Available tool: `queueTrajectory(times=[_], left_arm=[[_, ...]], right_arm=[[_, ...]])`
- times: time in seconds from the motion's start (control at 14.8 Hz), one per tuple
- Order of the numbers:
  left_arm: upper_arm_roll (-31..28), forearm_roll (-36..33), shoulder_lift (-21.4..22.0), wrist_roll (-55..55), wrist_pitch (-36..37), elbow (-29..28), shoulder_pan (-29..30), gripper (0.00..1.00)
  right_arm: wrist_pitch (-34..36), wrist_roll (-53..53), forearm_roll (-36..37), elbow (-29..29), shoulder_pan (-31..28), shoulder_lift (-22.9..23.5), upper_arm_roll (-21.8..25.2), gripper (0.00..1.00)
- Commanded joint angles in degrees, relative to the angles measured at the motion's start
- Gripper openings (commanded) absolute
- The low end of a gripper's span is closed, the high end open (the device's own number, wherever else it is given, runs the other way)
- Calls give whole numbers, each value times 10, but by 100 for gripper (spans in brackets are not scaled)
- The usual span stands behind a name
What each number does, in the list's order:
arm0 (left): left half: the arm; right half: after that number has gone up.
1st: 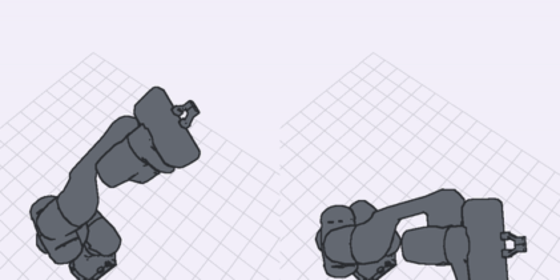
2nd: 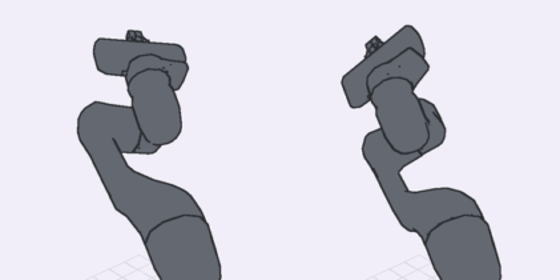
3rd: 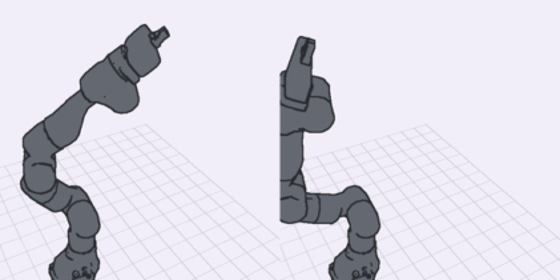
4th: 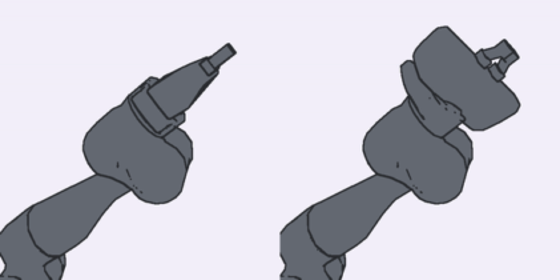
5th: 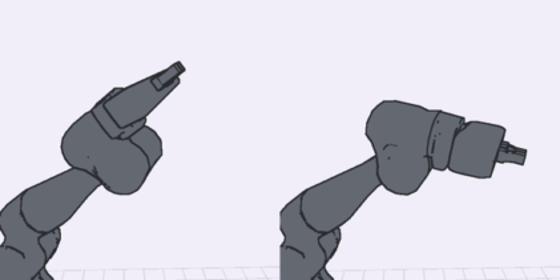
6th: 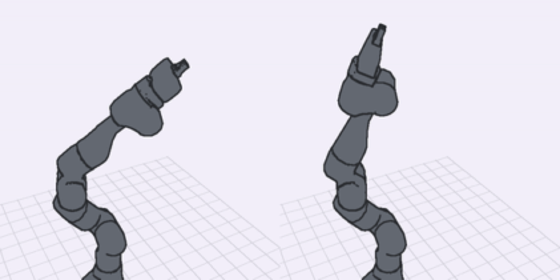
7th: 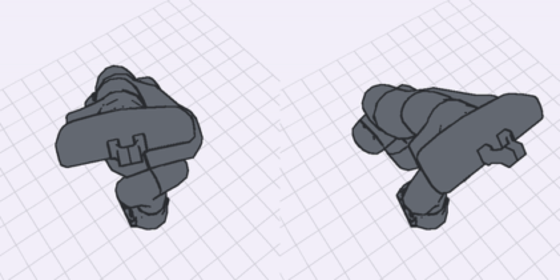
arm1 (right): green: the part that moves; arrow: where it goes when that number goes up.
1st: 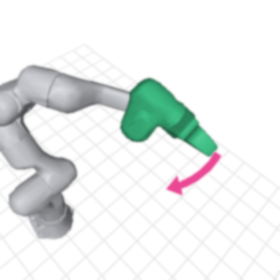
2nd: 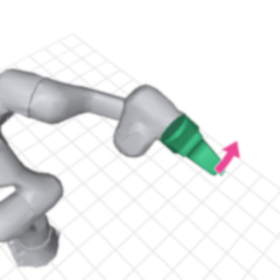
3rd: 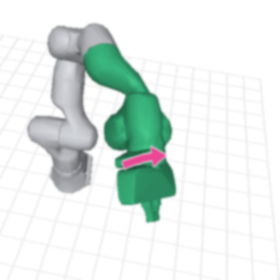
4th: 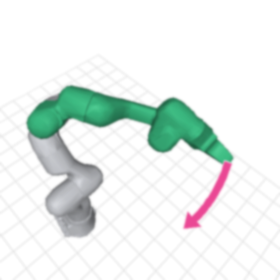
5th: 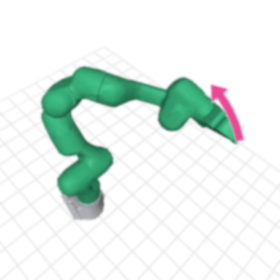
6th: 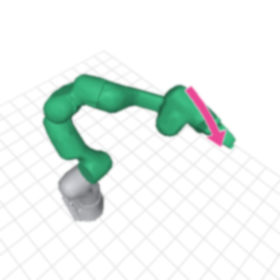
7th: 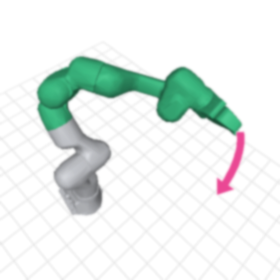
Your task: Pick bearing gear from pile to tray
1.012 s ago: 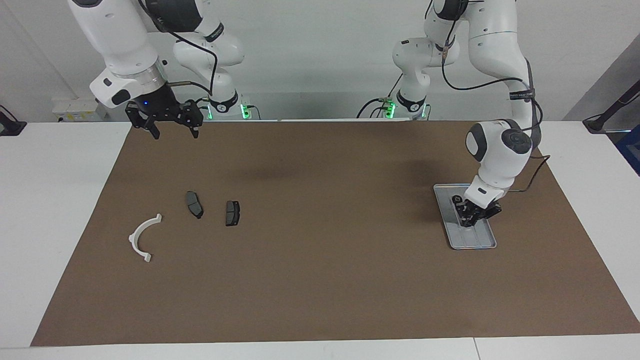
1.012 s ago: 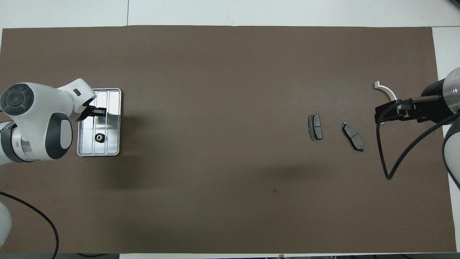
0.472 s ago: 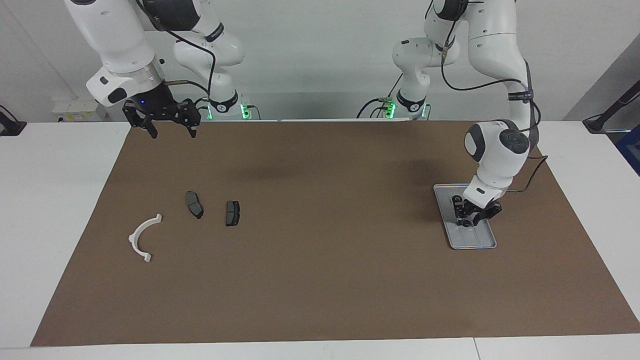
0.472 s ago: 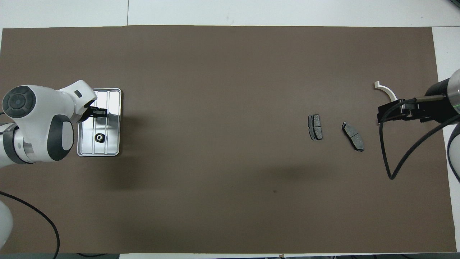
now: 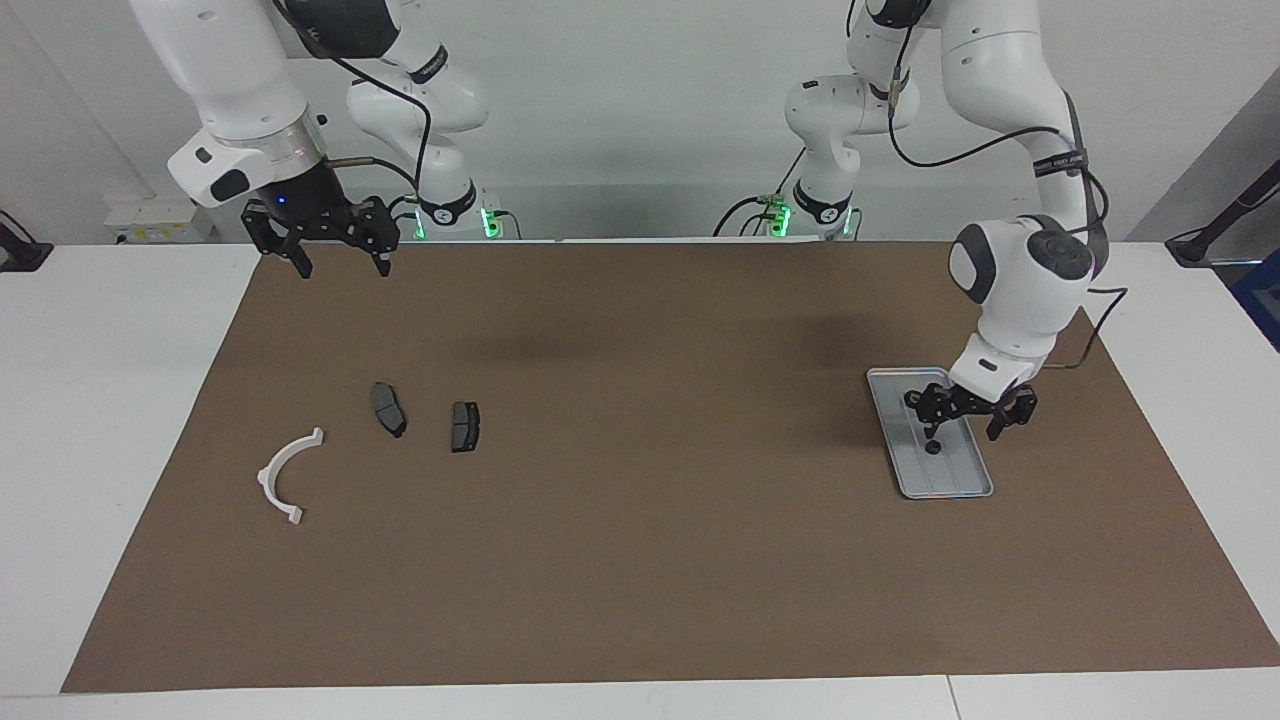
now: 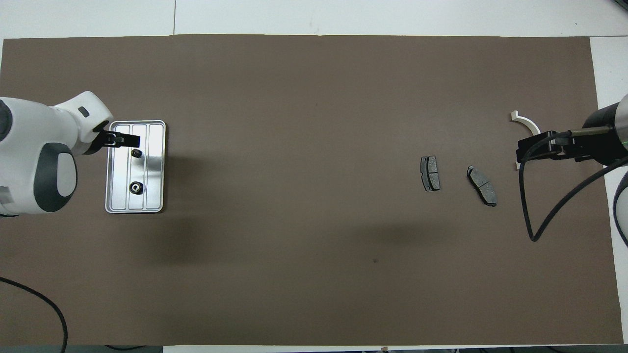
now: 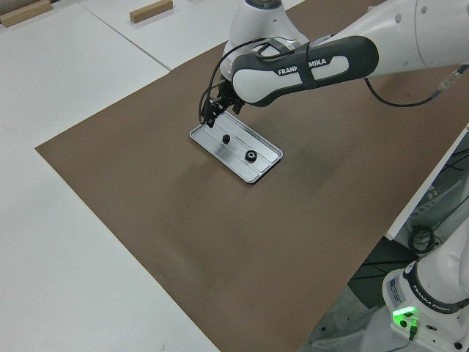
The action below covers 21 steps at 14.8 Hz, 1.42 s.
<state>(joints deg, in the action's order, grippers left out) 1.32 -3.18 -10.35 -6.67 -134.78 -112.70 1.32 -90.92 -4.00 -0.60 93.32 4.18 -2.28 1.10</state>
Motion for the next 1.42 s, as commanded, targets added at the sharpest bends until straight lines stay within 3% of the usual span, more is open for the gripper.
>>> queueTrajectory(times=[0.0,0.2,0.34,0.47,0.74,1.35], left_arm=[[3,5,87,31,99,34,3,100],[6,6,158,80,165,57,0,100],[11,12,186,81,245,82,-1,100],[11,23,175,77,346,147,-2,100],[13,36,147,80,406,183,-25,100],[12,28,141,72,418,188,-55,100]], right_arm=[[-11,14,-11,8,-6,-7,1,100],[-11,14,-11,9,-5,-7,1,100],[-11,14,-11,10,-5,-8,1,100],[-10,14,-11,10,-6,-9,1,100],[-10,14,-11,11,-5,-9,1,100],[-10,14,-11,11,-5,-9,1,100]])
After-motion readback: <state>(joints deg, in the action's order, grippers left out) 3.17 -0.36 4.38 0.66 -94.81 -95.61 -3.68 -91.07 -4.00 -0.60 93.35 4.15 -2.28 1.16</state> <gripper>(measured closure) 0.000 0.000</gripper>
